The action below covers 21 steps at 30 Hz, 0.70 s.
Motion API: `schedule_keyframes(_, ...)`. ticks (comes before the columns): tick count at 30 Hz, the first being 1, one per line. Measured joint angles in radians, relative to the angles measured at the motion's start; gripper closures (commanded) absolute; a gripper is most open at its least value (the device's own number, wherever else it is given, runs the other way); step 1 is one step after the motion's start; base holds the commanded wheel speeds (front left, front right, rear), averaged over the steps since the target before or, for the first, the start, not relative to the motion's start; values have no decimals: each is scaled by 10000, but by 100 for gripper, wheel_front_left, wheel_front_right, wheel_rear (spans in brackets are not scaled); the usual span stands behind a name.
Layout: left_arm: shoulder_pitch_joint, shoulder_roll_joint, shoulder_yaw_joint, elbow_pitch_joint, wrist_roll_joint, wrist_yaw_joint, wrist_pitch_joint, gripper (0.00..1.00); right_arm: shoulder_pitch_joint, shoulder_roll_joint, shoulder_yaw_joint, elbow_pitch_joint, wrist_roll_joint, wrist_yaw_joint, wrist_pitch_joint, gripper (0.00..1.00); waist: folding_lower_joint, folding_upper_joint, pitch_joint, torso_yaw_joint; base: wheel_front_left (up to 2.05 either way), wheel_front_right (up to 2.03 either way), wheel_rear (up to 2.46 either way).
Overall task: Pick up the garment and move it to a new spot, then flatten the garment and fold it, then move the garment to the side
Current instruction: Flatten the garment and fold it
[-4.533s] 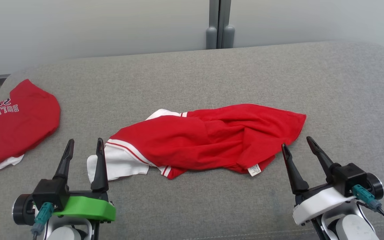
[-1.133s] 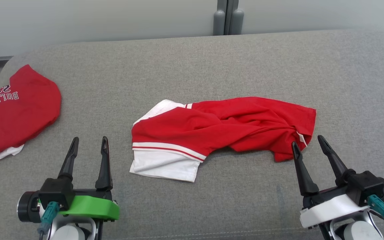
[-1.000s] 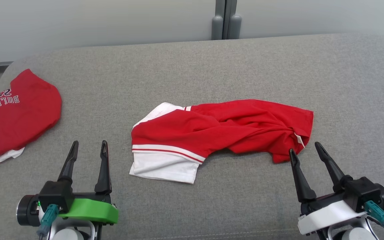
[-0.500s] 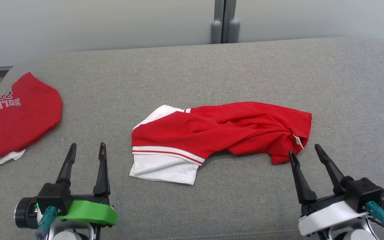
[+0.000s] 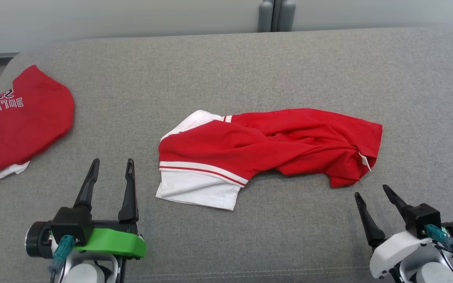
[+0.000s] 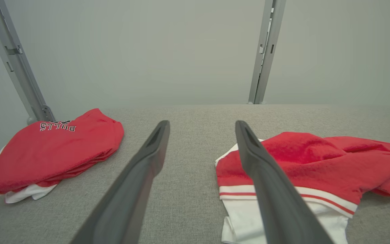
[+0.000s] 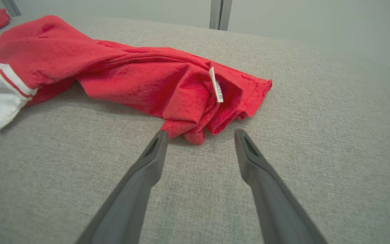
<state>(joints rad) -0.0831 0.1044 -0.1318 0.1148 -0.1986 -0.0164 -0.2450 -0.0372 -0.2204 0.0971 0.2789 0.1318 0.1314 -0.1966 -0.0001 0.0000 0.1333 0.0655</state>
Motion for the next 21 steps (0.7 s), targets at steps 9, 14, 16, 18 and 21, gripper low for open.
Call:
schedule_keyframes(9,-525,-86,-201,132,0,-12,-48,0,-1350,-510,911,1444,-422,0,-238,0,0,0,696,56,0,0,0)
schedule_keyframes(14,-702,-146,-242,249,-2,-12,-115,0,-1986,-690,1356,1988,-715,0,-357,0,1,0,1005,159,0,0,0)
schedule_keyframes(16,-731,-167,-251,288,-4,-12,-127,0,-2160,-723,1404,2207,-742,0,-408,52,2,0,1091,208,0,0,0)
schedule_keyframes(18,-768,-188,-268,334,-4,-12,-130,0,-2278,-748,1413,2378,-742,0,-447,75,2,0,1157,263,0,0,0)
schedule_keyframes(21,-835,-197,-263,366,-4,-12,-157,0,-2408,-748,1467,2479,-752,0,-518,100,1,0,1232,324,0,0,0)
